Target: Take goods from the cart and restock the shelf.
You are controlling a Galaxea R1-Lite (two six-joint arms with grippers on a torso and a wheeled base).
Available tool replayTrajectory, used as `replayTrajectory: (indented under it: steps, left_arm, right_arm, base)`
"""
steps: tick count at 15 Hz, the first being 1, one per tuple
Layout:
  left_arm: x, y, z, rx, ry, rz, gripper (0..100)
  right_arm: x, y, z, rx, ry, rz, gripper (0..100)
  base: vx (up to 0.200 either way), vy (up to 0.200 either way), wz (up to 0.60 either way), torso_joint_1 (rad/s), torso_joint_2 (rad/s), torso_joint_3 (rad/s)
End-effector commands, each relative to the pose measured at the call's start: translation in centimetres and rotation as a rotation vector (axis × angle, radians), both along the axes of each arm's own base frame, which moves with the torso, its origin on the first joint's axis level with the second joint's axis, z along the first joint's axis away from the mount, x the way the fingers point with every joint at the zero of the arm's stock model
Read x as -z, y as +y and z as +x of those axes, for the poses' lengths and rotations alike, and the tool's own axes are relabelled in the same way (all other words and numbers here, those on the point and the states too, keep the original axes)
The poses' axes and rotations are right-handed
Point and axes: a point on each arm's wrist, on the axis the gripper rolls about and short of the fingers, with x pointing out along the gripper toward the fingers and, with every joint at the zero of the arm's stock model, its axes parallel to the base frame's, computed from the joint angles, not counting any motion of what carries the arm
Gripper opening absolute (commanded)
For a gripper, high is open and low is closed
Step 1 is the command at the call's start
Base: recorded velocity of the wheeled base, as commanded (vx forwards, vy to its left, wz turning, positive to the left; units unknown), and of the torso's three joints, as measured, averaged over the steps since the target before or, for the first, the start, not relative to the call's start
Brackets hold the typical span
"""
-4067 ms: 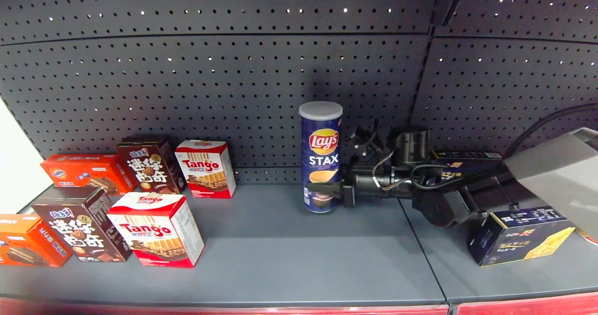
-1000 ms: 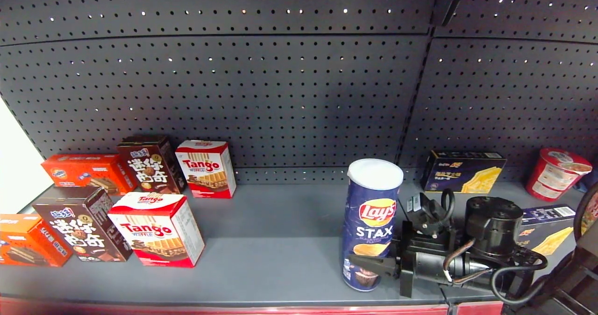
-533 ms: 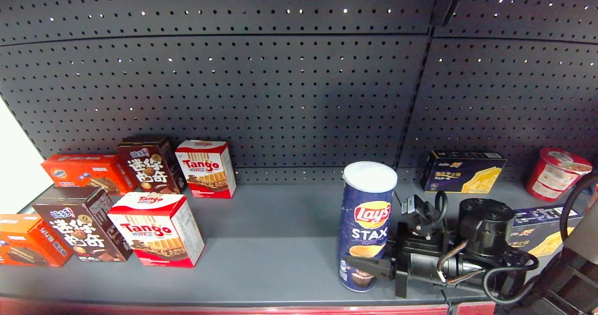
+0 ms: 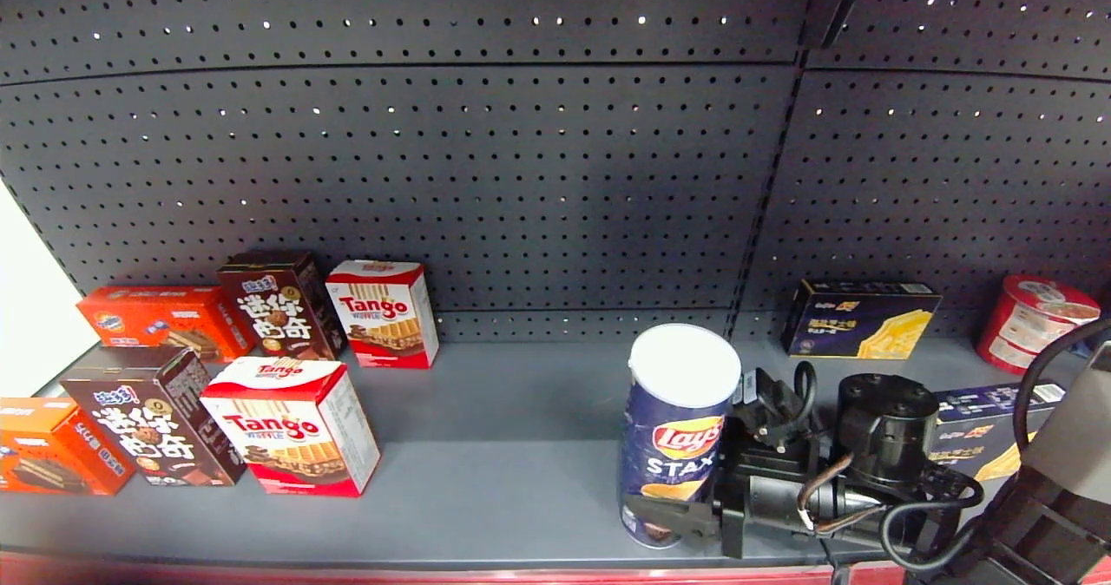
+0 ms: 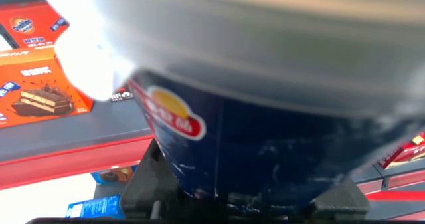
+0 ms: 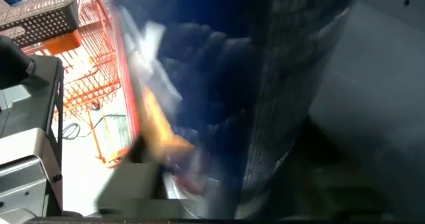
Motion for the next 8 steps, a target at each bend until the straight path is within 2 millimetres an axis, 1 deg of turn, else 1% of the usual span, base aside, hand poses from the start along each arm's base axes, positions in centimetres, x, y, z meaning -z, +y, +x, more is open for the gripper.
replayTrajectory:
  steps: [1, 5, 8]
  left_arm:
    - [0.0, 0.0, 0.0, 0.0, -0.001, 0.0, 0]
    - [0.0, 0.0, 0.0, 0.0, -0.002, 0.0, 0]
    - [0.1, 0.0, -0.2, 0.0, -0.013, -0.001, 0]
  right_arm:
    - [0.1, -0.1, -0.1, 0.001, 0.003, -0.003, 100]
    - [-0.3, -0.2, -0.3, -0.01, -0.028, -0.003, 100]
    - [-1.1, -0.8, -1.5, -0.014, -0.047, -0.002, 100]
  base:
    - [0.0, 0.0, 0.0, 0.0, 0.0, 0.0]
    - [0.0, 0.0, 0.0, 0.0, 0.0, 0.0]
    - [0.0, 0.0, 0.0, 0.0, 0.0, 0.0]
